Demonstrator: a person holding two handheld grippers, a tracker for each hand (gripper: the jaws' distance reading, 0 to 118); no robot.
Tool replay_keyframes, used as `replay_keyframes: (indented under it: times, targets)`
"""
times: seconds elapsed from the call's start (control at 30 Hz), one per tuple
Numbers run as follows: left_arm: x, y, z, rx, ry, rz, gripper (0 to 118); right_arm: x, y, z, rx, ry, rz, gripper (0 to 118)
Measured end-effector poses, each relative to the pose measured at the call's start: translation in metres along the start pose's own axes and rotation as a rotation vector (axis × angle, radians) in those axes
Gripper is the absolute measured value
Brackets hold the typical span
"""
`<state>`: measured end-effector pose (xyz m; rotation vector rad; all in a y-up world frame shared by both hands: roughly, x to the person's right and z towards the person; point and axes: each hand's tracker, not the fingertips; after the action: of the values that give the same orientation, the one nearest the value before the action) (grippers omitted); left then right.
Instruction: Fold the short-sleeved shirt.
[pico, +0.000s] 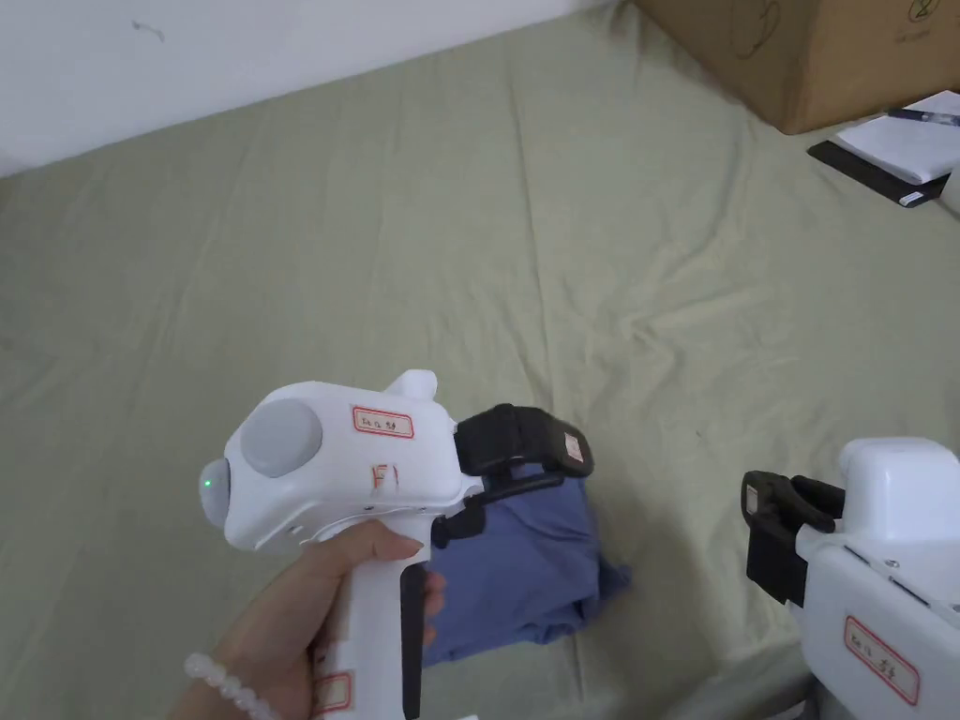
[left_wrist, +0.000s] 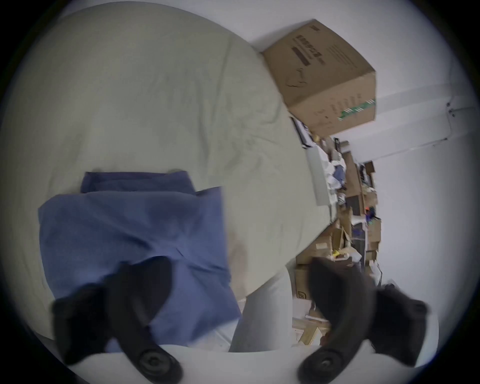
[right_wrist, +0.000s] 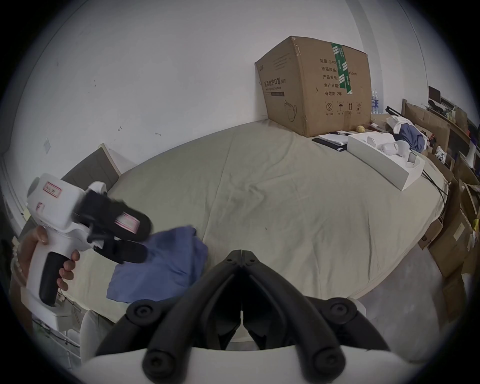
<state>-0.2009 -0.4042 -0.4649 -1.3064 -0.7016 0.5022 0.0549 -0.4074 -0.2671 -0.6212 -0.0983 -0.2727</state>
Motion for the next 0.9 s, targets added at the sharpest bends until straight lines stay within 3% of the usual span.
replay_keyframes:
  times: [0.17,0.23,0.33,0.37,0.43,0.67,0.9]
  targets:
    - [-0.001,0.002,0.035,0.079,0.077,-0.107,114,-0.003,-0.001,-0.001,-0.011,0.006,-0.004,0]
    - [-0.010,0.002,0.044,0.103,0.127,-0.132,103,-0.002,-0.002,-0.001,-0.010,0.008,-0.010,0]
    - [-0.016,-0.004,0.047,0.109,0.259,-0.190,12,0.000,-0.003,-0.002,-0.010,0.008,-0.020,0]
    - [-0.019,-0.007,0.041,0.093,0.308,-0.212,3,0.001,-0.003,-0.002,-0.009,0.007,-0.022,0]
    - [-0.021,-0.015,0.029,0.067,0.366,-0.230,3,0.003,-0.004,-0.002,-0.009,0.006,-0.029,0]
    - [-0.018,-0.021,-0.026,0.018,0.248,-0.175,0,0.011,-0.005,-0.002,-0.014,-0.001,-0.041,0]
    - [0.008,-0.037,-0.084,-0.121,0.286,-0.277,0,0.016,-0.005,0.001,-0.023,-0.022,-0.058,0]
